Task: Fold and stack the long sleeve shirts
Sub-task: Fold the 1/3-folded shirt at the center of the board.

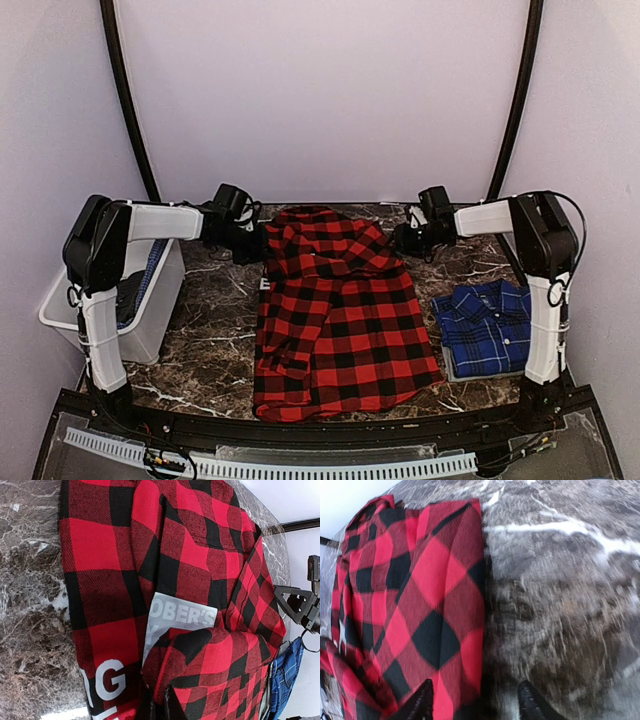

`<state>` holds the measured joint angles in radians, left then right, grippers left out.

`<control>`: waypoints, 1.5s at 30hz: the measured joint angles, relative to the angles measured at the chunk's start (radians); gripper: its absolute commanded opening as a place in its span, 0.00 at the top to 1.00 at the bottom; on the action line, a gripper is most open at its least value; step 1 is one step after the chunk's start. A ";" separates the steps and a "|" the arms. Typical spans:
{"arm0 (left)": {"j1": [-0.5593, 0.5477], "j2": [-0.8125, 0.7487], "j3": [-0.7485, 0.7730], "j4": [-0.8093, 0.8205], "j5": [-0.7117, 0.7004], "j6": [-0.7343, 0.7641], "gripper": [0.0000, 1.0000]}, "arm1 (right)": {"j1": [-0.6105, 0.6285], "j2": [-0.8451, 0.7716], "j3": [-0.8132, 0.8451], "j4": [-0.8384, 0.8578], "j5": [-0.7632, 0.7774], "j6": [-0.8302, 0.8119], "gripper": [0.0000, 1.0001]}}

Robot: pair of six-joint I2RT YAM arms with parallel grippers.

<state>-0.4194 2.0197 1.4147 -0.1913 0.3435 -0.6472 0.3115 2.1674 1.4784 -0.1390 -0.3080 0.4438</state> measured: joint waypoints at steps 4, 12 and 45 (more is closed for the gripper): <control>-0.002 0.000 0.003 -0.002 0.035 0.003 1.00 | 0.001 -0.135 -0.125 -0.028 0.023 -0.001 0.41; -0.044 -0.002 -0.137 0.119 0.222 -0.081 1.00 | 0.041 -0.409 -0.347 -0.034 0.090 0.003 0.41; 0.013 -0.026 -0.226 0.105 0.134 -0.054 1.00 | 0.512 -0.879 -0.819 -0.242 0.198 0.275 0.52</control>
<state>-0.4068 1.9938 1.1889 -0.0868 0.4778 -0.7013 0.8234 1.2888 0.6598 -0.3813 -0.1097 0.7185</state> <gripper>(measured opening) 0.035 0.512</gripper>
